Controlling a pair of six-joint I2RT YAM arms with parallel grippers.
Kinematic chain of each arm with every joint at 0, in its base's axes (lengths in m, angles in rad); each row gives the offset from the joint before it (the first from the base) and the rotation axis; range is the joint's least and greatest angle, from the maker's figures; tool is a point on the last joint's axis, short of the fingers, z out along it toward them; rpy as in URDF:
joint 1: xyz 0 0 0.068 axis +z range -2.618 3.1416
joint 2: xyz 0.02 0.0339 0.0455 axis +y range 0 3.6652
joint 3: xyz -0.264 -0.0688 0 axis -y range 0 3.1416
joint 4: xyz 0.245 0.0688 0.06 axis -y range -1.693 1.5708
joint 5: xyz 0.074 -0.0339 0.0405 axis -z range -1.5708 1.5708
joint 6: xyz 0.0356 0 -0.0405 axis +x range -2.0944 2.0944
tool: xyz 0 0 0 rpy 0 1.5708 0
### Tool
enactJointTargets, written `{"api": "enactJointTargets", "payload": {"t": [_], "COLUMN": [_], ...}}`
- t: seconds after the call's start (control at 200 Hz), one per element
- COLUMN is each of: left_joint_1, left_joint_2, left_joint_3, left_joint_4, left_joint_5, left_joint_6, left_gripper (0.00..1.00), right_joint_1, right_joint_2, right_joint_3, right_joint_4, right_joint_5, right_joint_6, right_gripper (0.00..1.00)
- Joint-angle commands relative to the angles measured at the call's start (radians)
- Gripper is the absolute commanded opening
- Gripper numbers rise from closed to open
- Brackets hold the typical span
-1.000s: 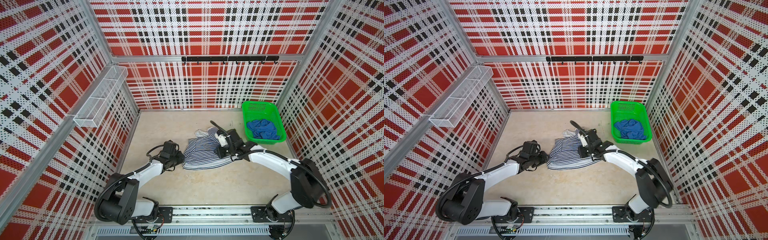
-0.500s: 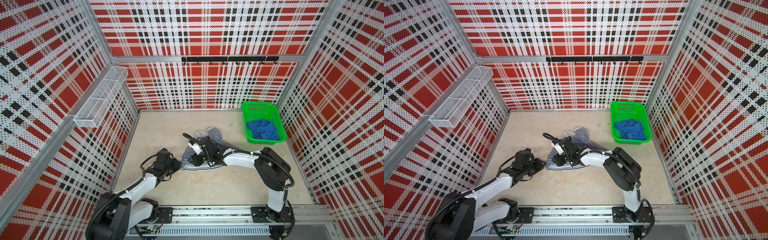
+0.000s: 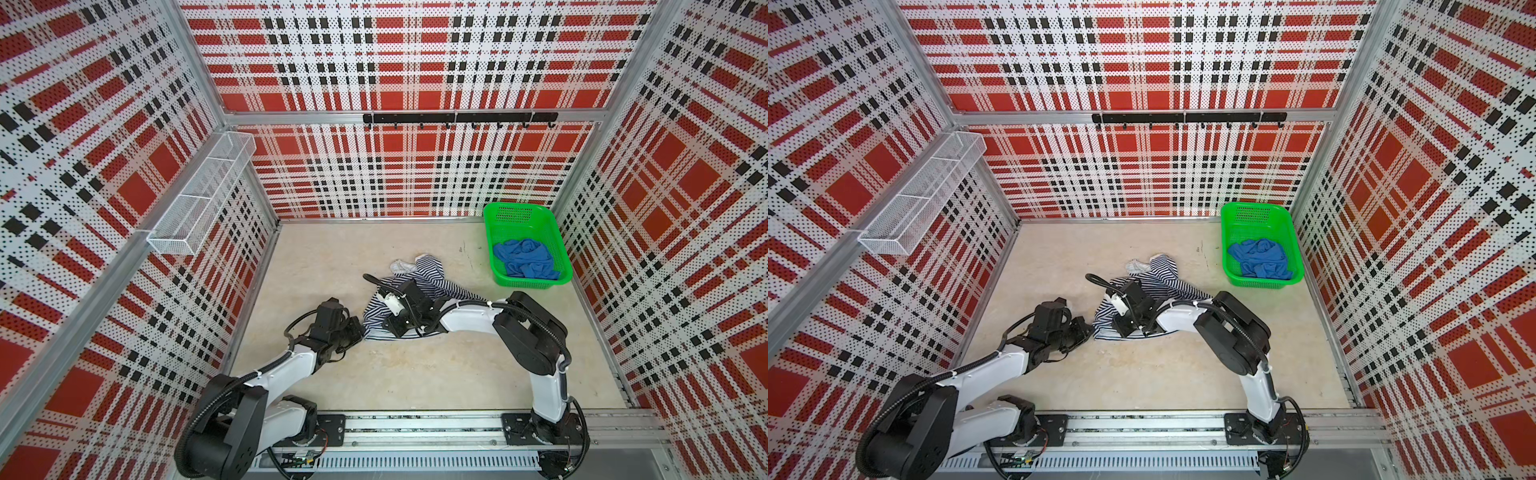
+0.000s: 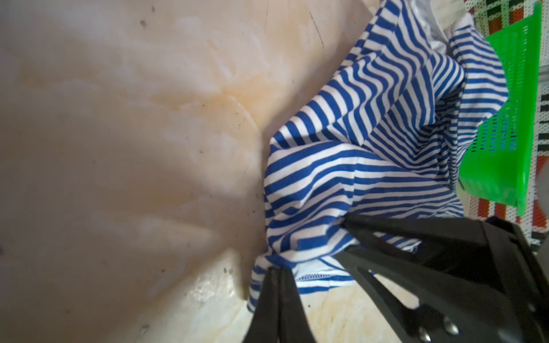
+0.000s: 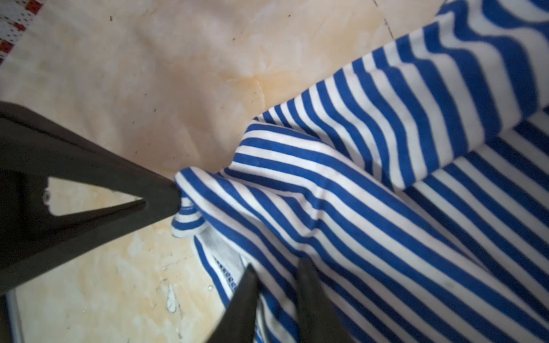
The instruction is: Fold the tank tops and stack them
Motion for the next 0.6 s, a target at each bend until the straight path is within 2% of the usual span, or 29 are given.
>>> {"api": "enactJointTargets", "payload": {"t": [0.0, 0.025, 0.185, 0.421, 0.596], "left_joint_1": [-0.005, -0.004, 0.004, 0.027, 0.002], "left_joint_2": [0.005, 0.002, -0.019, -0.052, -0.142], "left_joint_3": [0.005, 0.008, 0.013, 0.002, 0.024], "left_joint_4": [-0.017, -0.029, -0.101, -0.119, -0.127], "left_joint_5": [-0.001, -0.005, -0.029, -0.018, 0.033], "left_joint_6": [0.022, 0.028, 0.063, 0.076, 0.016], "left_gripper": [0.00, 0.00, 0.00, 0.00, 0.00], "right_joint_1": [0.006, 0.005, -0.006, -0.065, -0.075], "right_joint_2": [-0.007, -0.012, -0.053, -0.112, -0.105], "right_joint_3": [0.029, 0.031, 0.045, 0.065, 0.130], "right_joint_4": [-0.024, -0.034, -0.104, -0.258, -0.447], "right_joint_5": [0.021, 0.026, 0.036, -0.111, -0.162], "right_joint_6": [-0.004, -0.001, 0.023, 0.043, 0.001], "right_gripper": [0.04, 0.00, 0.00, 0.00, 0.00]}}
